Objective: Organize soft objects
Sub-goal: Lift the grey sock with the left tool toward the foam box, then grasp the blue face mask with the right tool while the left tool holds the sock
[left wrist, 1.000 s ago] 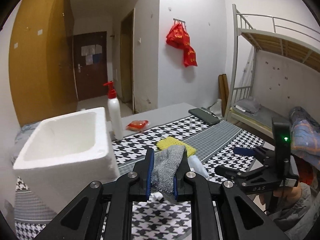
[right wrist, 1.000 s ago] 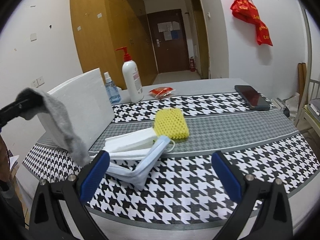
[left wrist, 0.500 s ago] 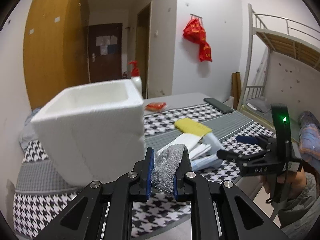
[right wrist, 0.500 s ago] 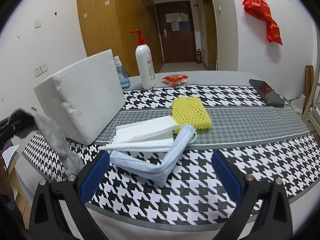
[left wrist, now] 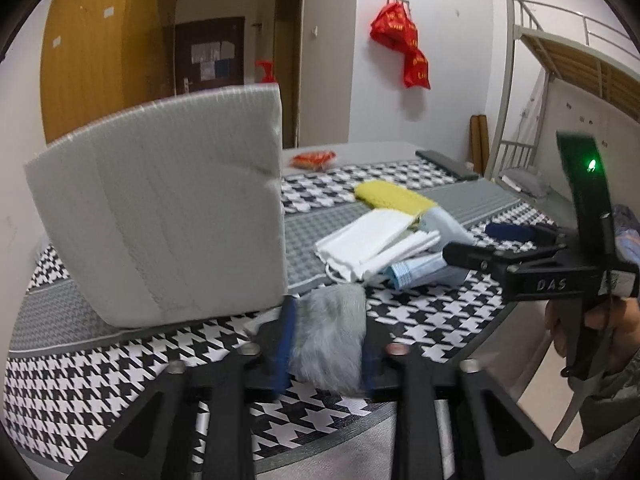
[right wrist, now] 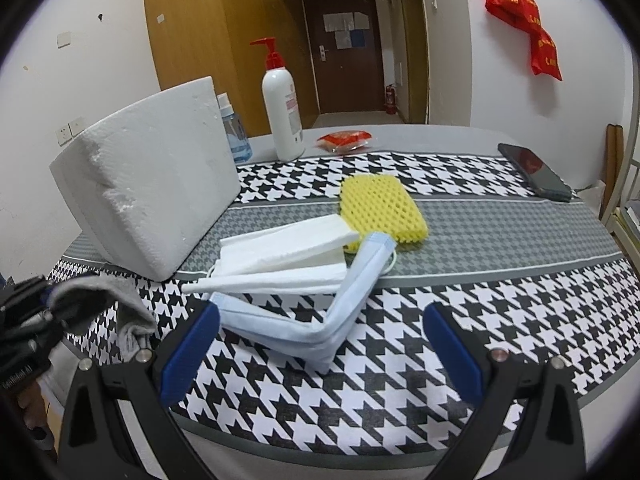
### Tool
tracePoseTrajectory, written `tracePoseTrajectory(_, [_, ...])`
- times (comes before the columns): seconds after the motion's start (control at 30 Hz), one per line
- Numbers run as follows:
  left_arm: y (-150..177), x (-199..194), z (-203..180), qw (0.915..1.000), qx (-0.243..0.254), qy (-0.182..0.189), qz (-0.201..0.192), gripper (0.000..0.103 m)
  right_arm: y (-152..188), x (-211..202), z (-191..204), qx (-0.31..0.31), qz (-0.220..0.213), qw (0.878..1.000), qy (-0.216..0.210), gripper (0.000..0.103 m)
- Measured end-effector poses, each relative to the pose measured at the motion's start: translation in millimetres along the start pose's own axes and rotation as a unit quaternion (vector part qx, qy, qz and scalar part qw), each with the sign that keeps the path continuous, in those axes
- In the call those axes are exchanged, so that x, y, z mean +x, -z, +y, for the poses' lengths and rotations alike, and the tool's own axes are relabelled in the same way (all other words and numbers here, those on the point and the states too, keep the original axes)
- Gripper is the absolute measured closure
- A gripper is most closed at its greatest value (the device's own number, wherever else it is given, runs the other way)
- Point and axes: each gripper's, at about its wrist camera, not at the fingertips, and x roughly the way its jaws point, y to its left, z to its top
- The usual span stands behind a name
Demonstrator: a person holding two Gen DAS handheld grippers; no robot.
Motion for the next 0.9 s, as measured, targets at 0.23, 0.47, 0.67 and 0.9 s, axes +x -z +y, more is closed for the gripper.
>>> tracePoseTrajectory(0.23, [8,19,-1,0.9995,0.002,-0.013,0.029,0.051,-1,7,-2,0.006,0.008,1.0,0.0,0.0])
tracePoseTrajectory(0.47, [16,29,1,0.9984,0.003,-0.02,0.053,0.051,2,9,-10,0.025,0.015,1.0,0.003,0.001])
tracePoseTrajectory(0.67, [19,29,1,0.9981,0.003,-0.022,0.057,0.051,5,11,-13,0.033,0.027,0.999,0.004,0.034])
tracePoseTrajectory(0.9, [20,29,0,0.998,0.003,-0.024,0.059,0.051,8,9,-14,0.032,0.024,0.999,-0.011,0.062])
